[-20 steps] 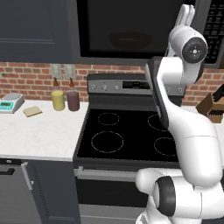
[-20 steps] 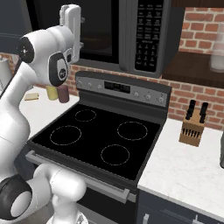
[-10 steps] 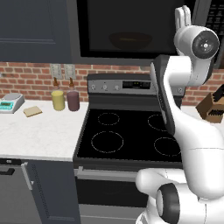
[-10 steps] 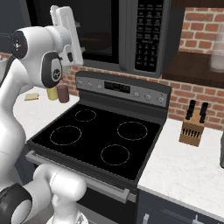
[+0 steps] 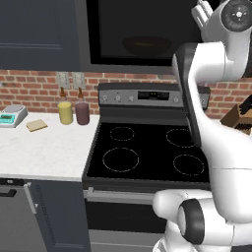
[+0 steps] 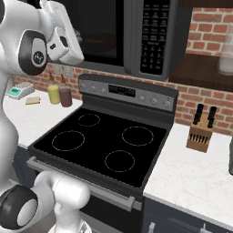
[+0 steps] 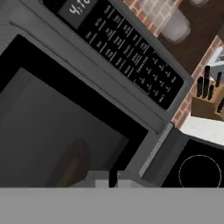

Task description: Pick the corn from the sink and place it in the bowl. Then pick the bowl and place it in the microwave. Then close the microwave door and press the start button.

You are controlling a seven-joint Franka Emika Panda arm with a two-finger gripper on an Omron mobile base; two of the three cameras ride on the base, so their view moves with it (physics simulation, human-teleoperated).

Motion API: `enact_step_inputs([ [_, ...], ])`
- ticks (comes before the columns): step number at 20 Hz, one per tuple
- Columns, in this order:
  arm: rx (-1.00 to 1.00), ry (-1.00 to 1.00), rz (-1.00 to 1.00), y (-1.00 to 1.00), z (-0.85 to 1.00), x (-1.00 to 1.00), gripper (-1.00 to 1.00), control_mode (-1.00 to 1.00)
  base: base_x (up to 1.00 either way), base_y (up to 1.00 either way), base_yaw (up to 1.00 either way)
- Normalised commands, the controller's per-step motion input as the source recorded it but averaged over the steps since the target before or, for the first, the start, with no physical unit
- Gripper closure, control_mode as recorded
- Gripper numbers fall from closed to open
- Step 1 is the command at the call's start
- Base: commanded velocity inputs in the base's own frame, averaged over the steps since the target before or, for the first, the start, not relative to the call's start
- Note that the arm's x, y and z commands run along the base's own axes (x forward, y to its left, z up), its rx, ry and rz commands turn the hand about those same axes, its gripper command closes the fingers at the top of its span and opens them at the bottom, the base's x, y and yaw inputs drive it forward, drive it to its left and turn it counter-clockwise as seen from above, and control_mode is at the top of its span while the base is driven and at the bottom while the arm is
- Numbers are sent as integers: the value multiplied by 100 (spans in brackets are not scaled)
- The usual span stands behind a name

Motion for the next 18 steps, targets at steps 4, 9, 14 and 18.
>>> enact_step_inputs([
  [4, -37, -4, 3, 0, -12, -77, 100, -100, 0, 0, 0],
  [9, -38, -4, 9, 0, -15, -74, 100, -100, 0, 0, 0],
  [14, -34, 0, 5, 0, 0, -75, 100, -100, 0, 0, 0],
  [18, -28, 0, 6, 0, -1, -63, 100, -100, 0, 0, 0],
])
